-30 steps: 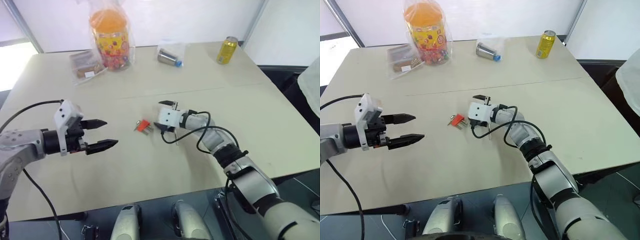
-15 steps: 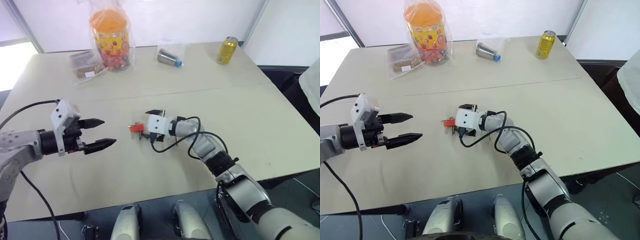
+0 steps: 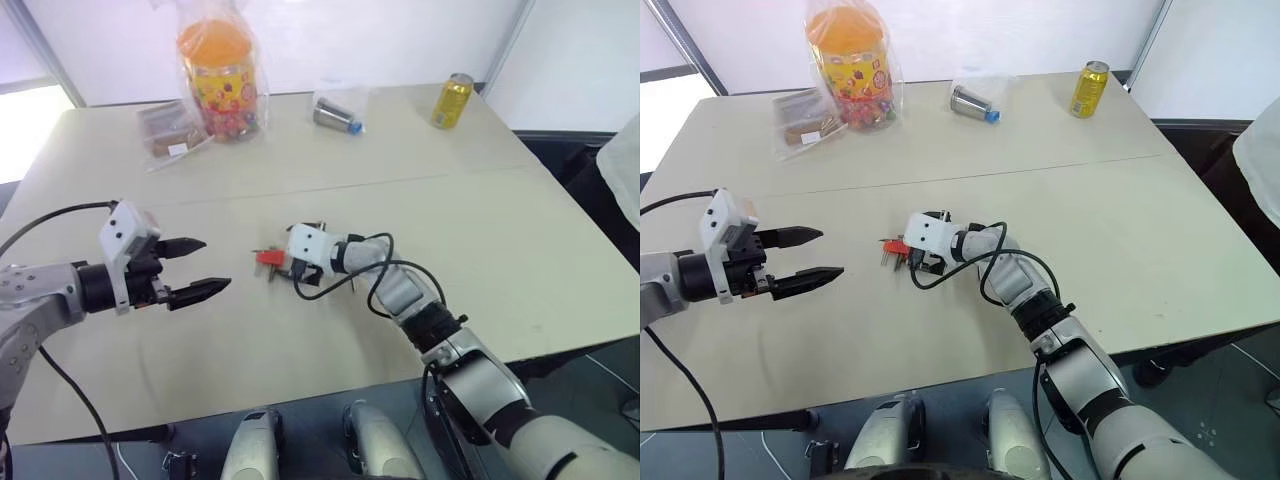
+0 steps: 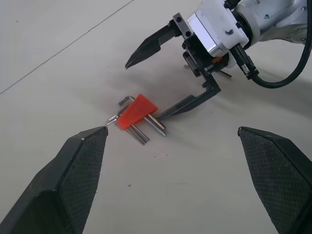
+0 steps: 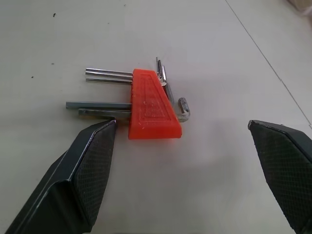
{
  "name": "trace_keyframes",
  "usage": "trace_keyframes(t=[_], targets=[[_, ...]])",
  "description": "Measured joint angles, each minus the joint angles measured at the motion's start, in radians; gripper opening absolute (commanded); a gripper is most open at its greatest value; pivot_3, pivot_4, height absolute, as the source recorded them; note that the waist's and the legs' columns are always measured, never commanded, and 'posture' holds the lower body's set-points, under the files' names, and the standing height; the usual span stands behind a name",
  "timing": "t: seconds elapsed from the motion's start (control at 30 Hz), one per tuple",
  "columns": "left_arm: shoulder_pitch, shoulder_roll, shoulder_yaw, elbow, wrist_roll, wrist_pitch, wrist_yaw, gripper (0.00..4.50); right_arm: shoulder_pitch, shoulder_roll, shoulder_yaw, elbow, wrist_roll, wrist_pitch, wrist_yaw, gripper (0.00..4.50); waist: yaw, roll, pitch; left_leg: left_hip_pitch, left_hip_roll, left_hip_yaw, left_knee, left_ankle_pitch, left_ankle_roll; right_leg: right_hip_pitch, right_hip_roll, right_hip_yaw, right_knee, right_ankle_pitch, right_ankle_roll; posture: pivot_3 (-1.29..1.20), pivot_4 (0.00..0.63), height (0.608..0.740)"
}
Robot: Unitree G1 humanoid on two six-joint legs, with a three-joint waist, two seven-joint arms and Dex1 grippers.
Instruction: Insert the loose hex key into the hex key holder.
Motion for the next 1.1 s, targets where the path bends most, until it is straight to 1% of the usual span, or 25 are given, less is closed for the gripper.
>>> trace_keyframes(t=[0.27,0.57,0.6,0.63,0.67,0.7,0.73,0.8,1.03,1.1], targets=[[0.000,0.000,0.000,-0.002,0.001,-0.002,0.004,4.43,-0.018,0.013,-0.010,0.022,0.041,0.044,0.043,4.50,-0.009,0.000,0.000,0.000,0.000,0.000,-0.001,0.000,0.000,0.000,0.000,0.000,0.000,0.000,0.000,0.00,0.150,0.740],[-0.001,-0.010,-0.001,-0.002,0.003,-0.008,0.016,4.43,-0.076,0.025,-0.012,0.115,0.063,0.024,0.088,4.50,-0.019,0.000,0.000,0.000,0.000,-0.001,-0.001,0.000,0.000,0.000,0.000,0.000,0.000,0.000,0.000,0.00,0.150,0.740],[-0.001,-0.014,-0.001,-0.002,0.003,-0.009,0.018,4.50,-0.081,0.030,-0.014,0.131,0.067,0.020,0.089,3.90,-0.019,0.000,0.000,0.001,0.000,-0.001,-0.001,0.000,0.000,0.000,0.000,0.000,0.000,0.000,0.000,0.00,0.150,0.740],[0.000,-0.017,-0.001,-0.003,0.003,-0.009,0.020,4.50,-0.083,0.035,-0.014,0.141,0.068,0.015,0.092,3.64,-0.020,0.000,0.000,0.001,0.000,0.000,-0.001,0.000,0.000,0.000,0.000,0.000,0.000,0.000,0.000,0.00,0.150,0.740],[0.000,-0.018,-0.001,-0.004,0.003,-0.009,0.021,4.50,-0.084,0.039,-0.014,0.152,0.069,0.007,0.094,3.13,-0.021,0.000,0.000,0.001,0.001,0.000,-0.001,0.000,0.000,0.000,0.000,0.000,0.001,0.000,0.000,0.00,0.150,0.740],[0.000,-0.018,-0.001,-0.005,0.003,-0.009,0.022,4.50,-0.085,0.043,-0.012,0.162,0.069,0.000,0.095,2.50,-0.021,0.000,0.000,0.001,0.001,0.000,-0.001,0.000,0.000,0.000,0.000,0.000,0.001,0.000,0.000,0.00,0.150,0.740],[0.000,-0.018,-0.001,-0.008,0.003,-0.009,0.023,4.50,-0.087,0.050,-0.011,0.174,0.069,-0.005,0.095,2.07,-0.021,0.000,0.000,0.001,0.001,0.000,-0.001,0.000,0.000,0.000,0.000,0.000,0.001,0.000,0.000,0.00,0.150,0.740],[0.006,-0.019,-0.001,-0.014,0.006,-0.015,0.025,4.50,-0.090,0.062,-0.010,0.192,0.068,-0.017,0.091,1.05,-0.021,0.000,0.000,0.002,0.001,0.000,-0.001,0.000,0.000,0.000,0.000,0.000,0.002,0.000,0.000,0.00,0.150,0.740],[0.020,-0.026,-0.001,-0.016,0.010,-0.019,0.035,4.50,-0.100,0.067,-0.002,0.219,0.051,-0.070,0.058,1.02,-0.020,0.000,0.000,0.002,0.001,-0.001,-0.001,0.000,0.000,0.001,0.000,0.000,0.002,0.000,0.000,0.00,0.150,0.740],[0.019,-0.028,-0.001,-0.017,0.010,-0.020,0.038,4.50,-0.073,0.035,0.016,0.181,0.005,-0.146,-0.013,1.02,-0.017,0.000,0.000,0.002,0.000,-0.001,-0.001,0.000,-0.001,0.000,-0.001,0.000,0.002,0.000,0.000,0.00,0.150,0.740]])
